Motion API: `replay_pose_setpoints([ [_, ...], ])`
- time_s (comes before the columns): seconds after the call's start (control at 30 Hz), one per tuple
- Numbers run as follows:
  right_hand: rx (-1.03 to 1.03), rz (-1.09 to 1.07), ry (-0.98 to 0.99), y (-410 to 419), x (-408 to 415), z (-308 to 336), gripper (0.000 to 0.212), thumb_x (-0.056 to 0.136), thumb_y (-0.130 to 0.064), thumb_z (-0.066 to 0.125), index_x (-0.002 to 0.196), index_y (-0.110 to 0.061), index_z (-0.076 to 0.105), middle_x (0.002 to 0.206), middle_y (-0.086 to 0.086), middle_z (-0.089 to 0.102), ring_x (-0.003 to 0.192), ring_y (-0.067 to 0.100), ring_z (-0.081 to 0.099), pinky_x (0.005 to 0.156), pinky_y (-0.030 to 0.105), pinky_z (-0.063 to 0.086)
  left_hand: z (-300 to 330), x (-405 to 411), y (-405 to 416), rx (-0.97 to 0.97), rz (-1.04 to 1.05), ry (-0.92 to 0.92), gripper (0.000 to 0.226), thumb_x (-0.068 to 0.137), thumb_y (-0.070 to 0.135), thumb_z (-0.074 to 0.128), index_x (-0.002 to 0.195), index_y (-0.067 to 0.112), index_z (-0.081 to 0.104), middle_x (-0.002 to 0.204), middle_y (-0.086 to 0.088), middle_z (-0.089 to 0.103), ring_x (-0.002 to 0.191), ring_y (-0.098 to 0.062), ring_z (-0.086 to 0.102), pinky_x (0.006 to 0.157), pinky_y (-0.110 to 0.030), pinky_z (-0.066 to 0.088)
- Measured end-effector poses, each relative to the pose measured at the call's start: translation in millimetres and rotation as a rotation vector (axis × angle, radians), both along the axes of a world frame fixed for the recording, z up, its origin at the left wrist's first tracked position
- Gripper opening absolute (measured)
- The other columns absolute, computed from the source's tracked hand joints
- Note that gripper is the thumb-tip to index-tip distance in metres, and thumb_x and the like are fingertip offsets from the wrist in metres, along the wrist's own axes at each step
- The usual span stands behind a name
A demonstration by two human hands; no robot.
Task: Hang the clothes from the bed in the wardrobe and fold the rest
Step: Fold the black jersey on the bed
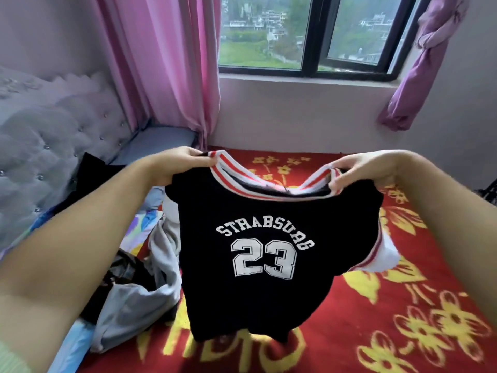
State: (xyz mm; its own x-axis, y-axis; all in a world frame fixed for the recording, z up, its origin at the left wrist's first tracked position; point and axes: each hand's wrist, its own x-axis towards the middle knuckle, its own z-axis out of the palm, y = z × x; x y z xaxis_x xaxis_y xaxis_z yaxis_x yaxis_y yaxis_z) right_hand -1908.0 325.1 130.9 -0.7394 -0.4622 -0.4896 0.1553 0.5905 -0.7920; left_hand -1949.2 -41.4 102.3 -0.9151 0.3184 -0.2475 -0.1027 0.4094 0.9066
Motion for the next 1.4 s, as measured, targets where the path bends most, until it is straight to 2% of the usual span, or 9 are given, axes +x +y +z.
replay_pose_setpoints([
  [0.1, 0.117, 0.189, 0.014, 4, 11, 26, 0.059, 0.050, -0.037, 0.093, 0.098, -0.010, 0.073, 0.096, 0.018, 0.071, 0.076, 0.023, 0.071, 0.065, 0.029, 0.058, 31, 16, -11, -0.027, -0.265, -0.147, 0.054, 0.051, 0.051, 0.088, 0.083, 0.009, 0.076, 0.085, -0.008, 0.074, 0.065, -0.013, 0.070, 0.057, -0.022, 0.057],
  [0.27, -0.032, 0.284, 0.251, 4, 43, 77, 0.036, 0.060, -0.048, 0.084, 0.079, -0.019, 0.075, 0.074, 0.001, 0.070, 0.066, 0.010, 0.065, 0.062, 0.018, 0.053, 82, 45, -9, 0.108, -0.281, 0.088, 0.056, 0.020, 0.054, 0.093, 0.059, 0.018, 0.076, 0.062, 0.000, 0.071, 0.051, -0.007, 0.066, 0.049, -0.016, 0.053],
  [0.47, -0.008, -0.131, 0.269, 17, 0, 65, 0.007, 0.077, -0.017, 0.070, 0.078, -0.010, 0.071, 0.077, 0.008, 0.071, 0.064, 0.015, 0.069, 0.056, 0.022, 0.056, 80, 0, -1, -0.086, -0.168, 0.008, 0.022, 0.081, 0.027, 0.065, 0.082, 0.007, 0.074, 0.080, -0.006, 0.074, 0.066, -0.012, 0.070, 0.057, -0.020, 0.056],
  [0.6, 0.363, -0.280, 0.285, 11, -58, -29, 0.017, 0.085, -0.025, 0.072, 0.079, -0.010, 0.065, 0.061, -0.003, 0.062, 0.049, 0.006, 0.058, 0.046, 0.017, 0.043, -6, -65, 14, -0.513, -0.097, 0.061, 0.038, 0.082, 0.046, 0.069, 0.079, 0.009, 0.070, 0.063, 0.002, 0.064, 0.056, -0.012, 0.058, 0.052, -0.022, 0.044],
  [0.7, 0.558, -0.319, 0.340, 10, -102, -123, 0.022, 0.086, -0.029, 0.066, 0.076, -0.009, 0.063, 0.067, 0.003, 0.054, 0.063, 0.017, 0.052, 0.053, 0.027, 0.034, -96, -112, 24, -0.728, -0.053, 0.235, 0.042, 0.084, 0.053, 0.062, 0.065, 0.015, 0.060, 0.054, 0.002, 0.043, 0.055, -0.018, 0.043, 0.050, -0.030, 0.030],
  [0.87, 0.612, -0.523, 0.536, 2, -154, -238, 0.026, 0.091, -0.011, 0.053, 0.066, -0.012, 0.059, 0.087, 0.017, 0.065, 0.085, 0.030, 0.058, 0.065, 0.031, 0.033, -212, -159, 33, -0.787, 0.119, 0.487, 0.028, 0.094, 0.038, 0.053, 0.105, 0.018, 0.069, 0.104, -0.011, 0.068, 0.100, -0.033, 0.061, 0.074, -0.037, 0.047],
  [0.97, 0.545, -0.629, 0.626, -4, -179, -288, 0.021, 0.087, -0.004, 0.049, 0.095, -0.005, 0.068, 0.103, 0.019, 0.063, 0.096, 0.034, 0.058, 0.075, 0.034, 0.042, -263, -181, 35, -0.750, 0.206, 0.563, 0.031, 0.096, 0.034, 0.048, 0.113, 0.016, 0.067, 0.109, -0.014, 0.065, 0.103, -0.035, 0.059, 0.078, -0.041, 0.049],
  [1.13, 0.391, -0.820, 0.513, -22, -195, -357, 0.050, 0.096, -0.018, 0.054, 0.142, -0.008, 0.037, 0.141, 0.017, 0.039, 0.131, 0.031, 0.038, 0.107, 0.035, 0.030, -342, -205, 37, -0.740, 0.251, 0.340, 0.060, 0.094, 0.034, 0.055, 0.146, 0.020, 0.028, 0.138, -0.019, 0.036, 0.127, -0.037, 0.037, 0.101, -0.048, 0.037],
  [1.4, 0.578, -0.832, -0.089, -57, -28, -512, 0.061, 0.091, -0.025, 0.057, 0.144, -0.011, 0.031, 0.146, 0.016, 0.035, 0.133, 0.033, 0.036, 0.105, 0.045, 0.036, -496, -24, 16, -0.808, 0.227, -0.206, 0.069, 0.091, 0.031, 0.055, 0.149, 0.017, 0.020, 0.148, -0.013, 0.028, 0.134, -0.031, 0.030, 0.107, -0.043, 0.032],
])
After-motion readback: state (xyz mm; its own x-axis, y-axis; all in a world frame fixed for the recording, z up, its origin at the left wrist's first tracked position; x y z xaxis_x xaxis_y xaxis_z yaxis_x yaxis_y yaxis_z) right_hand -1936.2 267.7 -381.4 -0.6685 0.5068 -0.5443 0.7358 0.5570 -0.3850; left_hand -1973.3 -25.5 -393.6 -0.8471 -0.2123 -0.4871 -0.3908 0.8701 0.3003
